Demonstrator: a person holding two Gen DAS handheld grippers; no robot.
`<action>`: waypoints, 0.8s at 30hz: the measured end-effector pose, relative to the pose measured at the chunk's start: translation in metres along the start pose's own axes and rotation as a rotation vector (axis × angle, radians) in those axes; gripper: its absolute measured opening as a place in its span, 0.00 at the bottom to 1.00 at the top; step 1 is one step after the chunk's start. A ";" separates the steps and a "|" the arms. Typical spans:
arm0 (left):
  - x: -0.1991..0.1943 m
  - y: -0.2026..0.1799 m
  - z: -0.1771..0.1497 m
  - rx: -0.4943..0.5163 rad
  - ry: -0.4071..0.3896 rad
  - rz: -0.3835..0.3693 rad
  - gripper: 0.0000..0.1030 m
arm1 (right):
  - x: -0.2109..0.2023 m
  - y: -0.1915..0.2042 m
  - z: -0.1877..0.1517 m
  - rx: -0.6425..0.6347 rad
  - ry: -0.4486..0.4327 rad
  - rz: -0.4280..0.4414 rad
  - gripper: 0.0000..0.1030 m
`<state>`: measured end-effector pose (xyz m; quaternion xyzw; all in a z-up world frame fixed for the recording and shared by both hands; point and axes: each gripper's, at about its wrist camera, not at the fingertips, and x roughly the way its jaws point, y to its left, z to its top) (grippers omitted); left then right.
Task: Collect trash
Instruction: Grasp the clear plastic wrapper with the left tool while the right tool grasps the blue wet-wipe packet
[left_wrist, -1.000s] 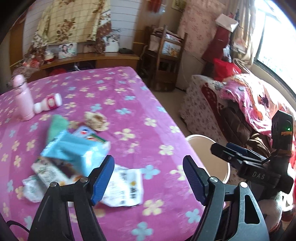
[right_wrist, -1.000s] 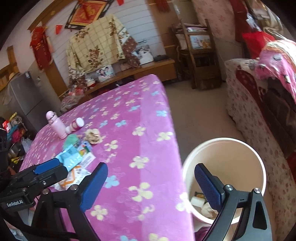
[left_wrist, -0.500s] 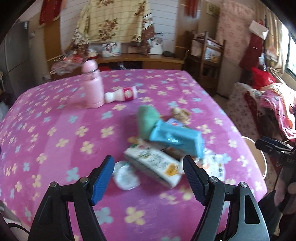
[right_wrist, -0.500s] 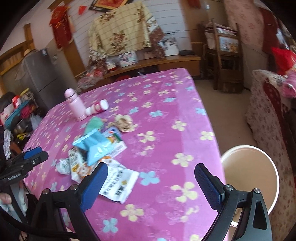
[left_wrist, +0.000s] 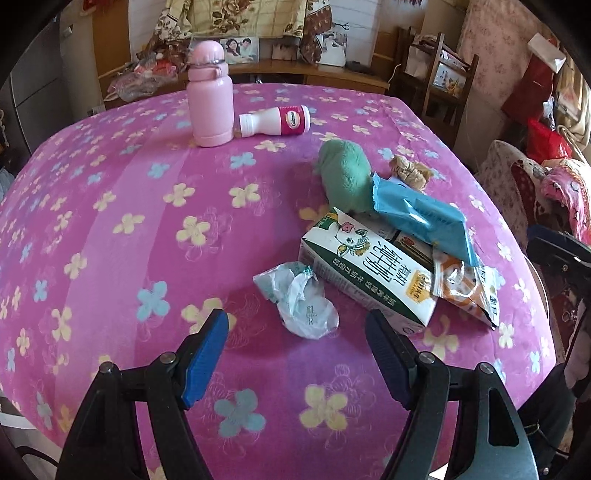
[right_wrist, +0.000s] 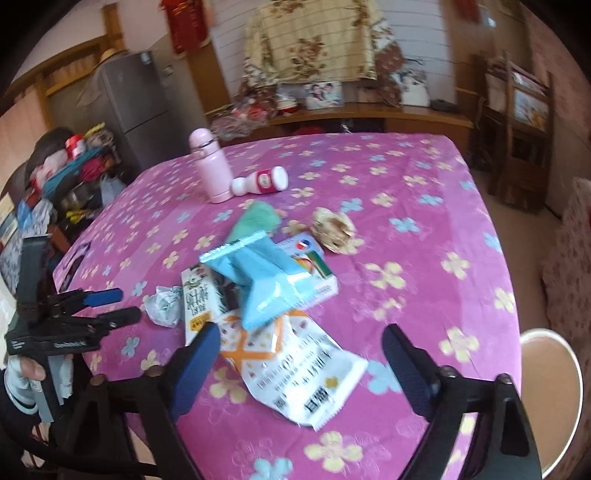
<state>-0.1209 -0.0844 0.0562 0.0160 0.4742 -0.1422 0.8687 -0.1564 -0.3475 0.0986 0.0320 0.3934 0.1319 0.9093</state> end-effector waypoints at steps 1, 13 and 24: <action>0.003 0.000 0.001 0.001 -0.001 0.002 0.75 | 0.005 0.003 0.004 -0.015 0.005 0.021 0.80; 0.046 0.003 0.015 0.008 0.048 -0.004 0.70 | 0.094 0.019 0.041 -0.123 0.144 0.078 0.81; 0.036 0.016 0.016 -0.024 0.035 -0.028 0.25 | 0.106 0.016 0.035 -0.120 0.130 0.082 0.64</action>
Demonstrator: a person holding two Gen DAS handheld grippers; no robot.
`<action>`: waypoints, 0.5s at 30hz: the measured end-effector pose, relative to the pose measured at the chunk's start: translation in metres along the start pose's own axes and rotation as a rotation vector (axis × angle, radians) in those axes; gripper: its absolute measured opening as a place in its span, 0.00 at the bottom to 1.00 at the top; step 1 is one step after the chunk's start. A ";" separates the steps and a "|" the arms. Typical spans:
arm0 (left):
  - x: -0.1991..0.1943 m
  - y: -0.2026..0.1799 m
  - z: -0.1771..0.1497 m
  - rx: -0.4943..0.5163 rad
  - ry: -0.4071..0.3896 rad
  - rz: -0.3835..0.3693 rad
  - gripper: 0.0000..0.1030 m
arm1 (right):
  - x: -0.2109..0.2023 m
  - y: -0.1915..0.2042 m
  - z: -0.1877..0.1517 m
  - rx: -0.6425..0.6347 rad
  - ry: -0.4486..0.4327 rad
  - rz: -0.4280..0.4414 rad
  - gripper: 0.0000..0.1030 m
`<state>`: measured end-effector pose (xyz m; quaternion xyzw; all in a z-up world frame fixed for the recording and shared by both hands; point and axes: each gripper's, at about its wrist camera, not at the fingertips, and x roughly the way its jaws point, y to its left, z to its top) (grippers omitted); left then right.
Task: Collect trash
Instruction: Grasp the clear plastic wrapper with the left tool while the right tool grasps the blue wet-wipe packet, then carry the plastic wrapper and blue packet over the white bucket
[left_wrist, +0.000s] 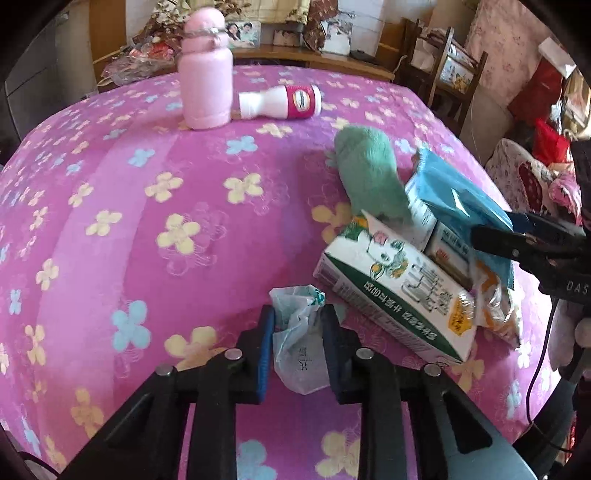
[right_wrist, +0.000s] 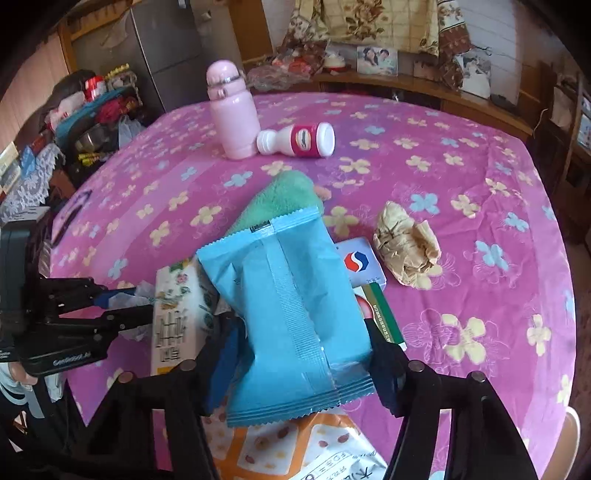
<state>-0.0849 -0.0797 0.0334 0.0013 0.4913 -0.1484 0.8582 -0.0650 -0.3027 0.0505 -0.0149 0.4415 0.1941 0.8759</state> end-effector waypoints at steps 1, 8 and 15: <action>-0.006 0.000 0.000 -0.002 -0.012 -0.003 0.25 | -0.006 0.001 -0.001 0.002 -0.017 -0.002 0.64; -0.045 -0.022 0.006 0.031 -0.090 -0.045 0.25 | -0.065 0.004 -0.012 0.034 -0.135 -0.007 0.64; -0.065 -0.078 0.010 0.137 -0.131 -0.096 0.25 | -0.111 -0.006 -0.037 0.080 -0.198 -0.055 0.64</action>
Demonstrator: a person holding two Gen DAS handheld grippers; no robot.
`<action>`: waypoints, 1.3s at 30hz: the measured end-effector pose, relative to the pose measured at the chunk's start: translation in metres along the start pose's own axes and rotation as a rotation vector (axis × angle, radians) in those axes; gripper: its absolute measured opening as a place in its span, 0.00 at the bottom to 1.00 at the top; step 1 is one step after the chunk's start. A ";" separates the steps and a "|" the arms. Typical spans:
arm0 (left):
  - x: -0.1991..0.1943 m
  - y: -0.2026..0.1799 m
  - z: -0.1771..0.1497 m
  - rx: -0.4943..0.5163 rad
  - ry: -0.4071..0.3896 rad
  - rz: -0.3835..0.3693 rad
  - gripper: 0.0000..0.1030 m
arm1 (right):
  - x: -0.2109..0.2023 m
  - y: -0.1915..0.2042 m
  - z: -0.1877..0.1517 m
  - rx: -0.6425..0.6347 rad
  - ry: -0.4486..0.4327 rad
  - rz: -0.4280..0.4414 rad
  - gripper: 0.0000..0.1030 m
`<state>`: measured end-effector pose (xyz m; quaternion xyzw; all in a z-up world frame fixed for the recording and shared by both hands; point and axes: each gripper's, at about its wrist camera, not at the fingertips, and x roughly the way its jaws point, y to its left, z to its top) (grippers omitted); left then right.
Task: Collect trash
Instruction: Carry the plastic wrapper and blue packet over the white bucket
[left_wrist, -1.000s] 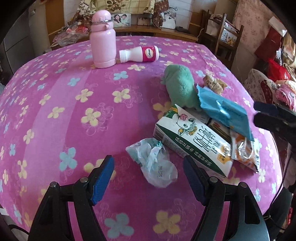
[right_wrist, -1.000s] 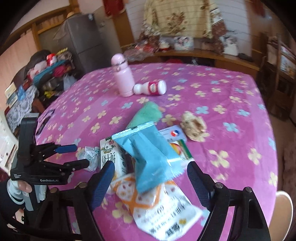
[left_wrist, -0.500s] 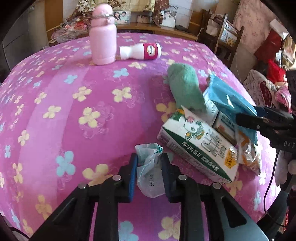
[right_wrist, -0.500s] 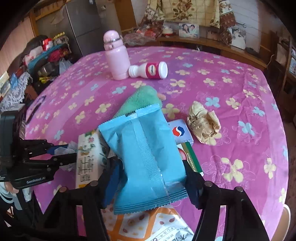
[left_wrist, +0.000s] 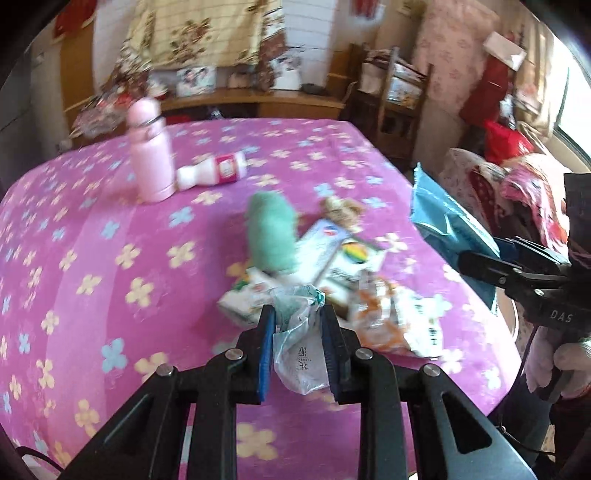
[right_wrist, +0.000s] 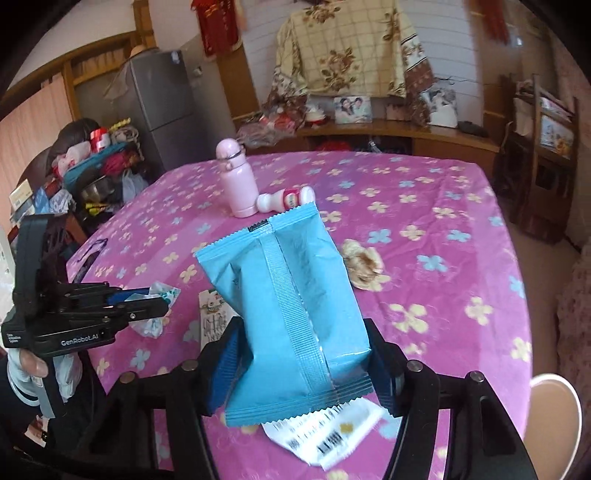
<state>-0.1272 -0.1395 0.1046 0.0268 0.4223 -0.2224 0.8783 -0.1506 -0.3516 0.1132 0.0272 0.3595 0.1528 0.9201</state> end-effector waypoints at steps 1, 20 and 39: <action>0.001 -0.010 0.002 0.016 -0.001 -0.005 0.25 | -0.008 -0.005 -0.003 0.012 -0.009 -0.010 0.64; 0.037 -0.176 0.022 0.252 0.015 -0.157 0.25 | -0.109 -0.127 -0.076 0.268 -0.062 -0.241 0.64; 0.107 -0.297 0.025 0.251 0.125 -0.352 0.25 | -0.143 -0.237 -0.153 0.527 0.006 -0.457 0.65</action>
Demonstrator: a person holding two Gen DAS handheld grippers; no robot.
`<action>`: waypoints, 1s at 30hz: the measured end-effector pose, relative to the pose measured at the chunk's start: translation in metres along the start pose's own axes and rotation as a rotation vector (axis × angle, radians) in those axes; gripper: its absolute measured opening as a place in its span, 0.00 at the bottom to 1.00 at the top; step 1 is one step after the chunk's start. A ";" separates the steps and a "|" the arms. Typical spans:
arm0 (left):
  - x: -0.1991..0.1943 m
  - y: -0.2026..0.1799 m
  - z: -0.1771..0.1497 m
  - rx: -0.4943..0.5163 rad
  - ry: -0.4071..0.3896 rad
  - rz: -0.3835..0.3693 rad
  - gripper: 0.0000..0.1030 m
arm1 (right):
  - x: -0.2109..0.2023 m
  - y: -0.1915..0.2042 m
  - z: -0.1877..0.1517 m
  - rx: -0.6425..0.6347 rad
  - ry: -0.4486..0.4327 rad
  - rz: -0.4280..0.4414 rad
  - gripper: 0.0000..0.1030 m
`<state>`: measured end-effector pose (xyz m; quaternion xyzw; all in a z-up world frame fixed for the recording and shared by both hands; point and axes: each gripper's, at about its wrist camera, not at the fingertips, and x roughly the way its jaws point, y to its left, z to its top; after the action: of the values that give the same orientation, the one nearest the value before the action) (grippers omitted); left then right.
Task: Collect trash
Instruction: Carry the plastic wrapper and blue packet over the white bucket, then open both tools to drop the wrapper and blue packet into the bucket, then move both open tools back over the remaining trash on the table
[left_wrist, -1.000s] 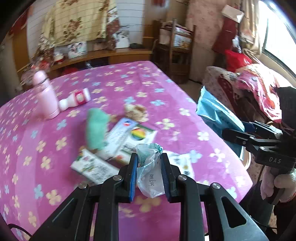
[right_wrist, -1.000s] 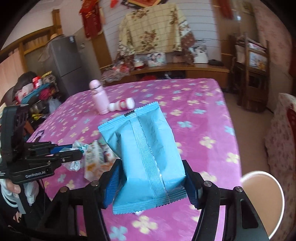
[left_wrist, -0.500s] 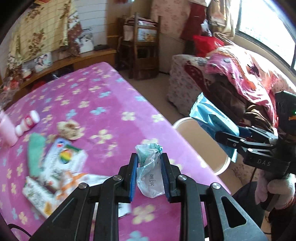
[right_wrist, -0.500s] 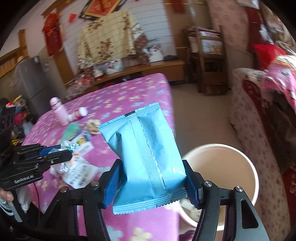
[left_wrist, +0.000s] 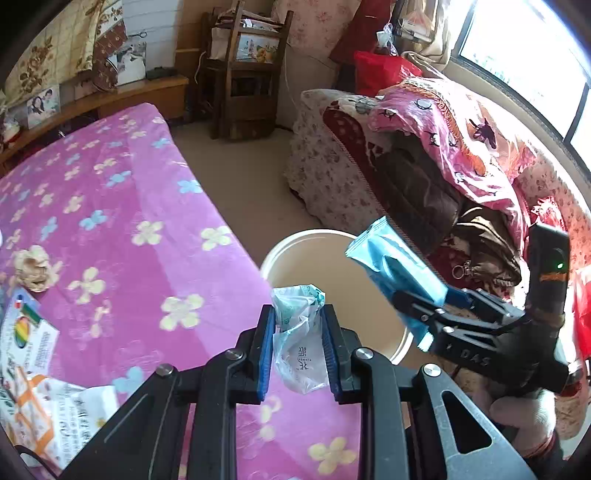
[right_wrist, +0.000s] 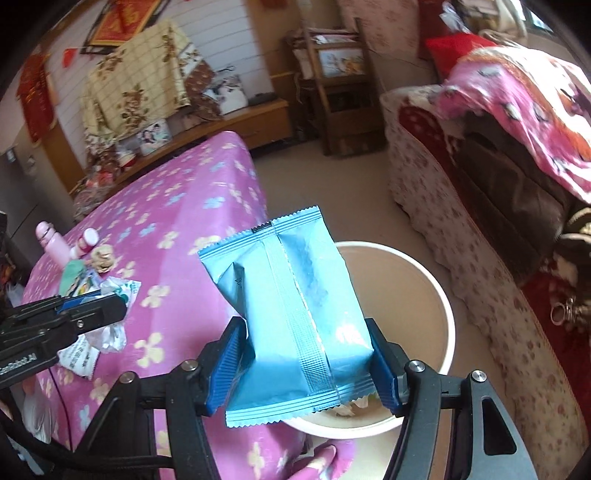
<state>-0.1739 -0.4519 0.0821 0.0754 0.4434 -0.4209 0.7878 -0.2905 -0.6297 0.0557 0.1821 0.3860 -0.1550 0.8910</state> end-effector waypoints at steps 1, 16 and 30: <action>0.002 -0.001 0.001 -0.002 -0.001 -0.004 0.25 | 0.003 -0.004 0.000 0.012 0.006 -0.003 0.65; 0.018 0.001 -0.002 -0.037 -0.001 -0.023 0.62 | 0.029 -0.035 -0.008 0.158 0.050 0.000 0.78; 0.027 0.032 -0.021 -0.067 0.067 0.132 0.62 | 0.025 -0.026 -0.005 0.175 0.046 0.051 0.78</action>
<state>-0.1572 -0.4370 0.0411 0.0920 0.4775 -0.3499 0.8007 -0.2884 -0.6541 0.0284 0.2726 0.3864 -0.1610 0.8663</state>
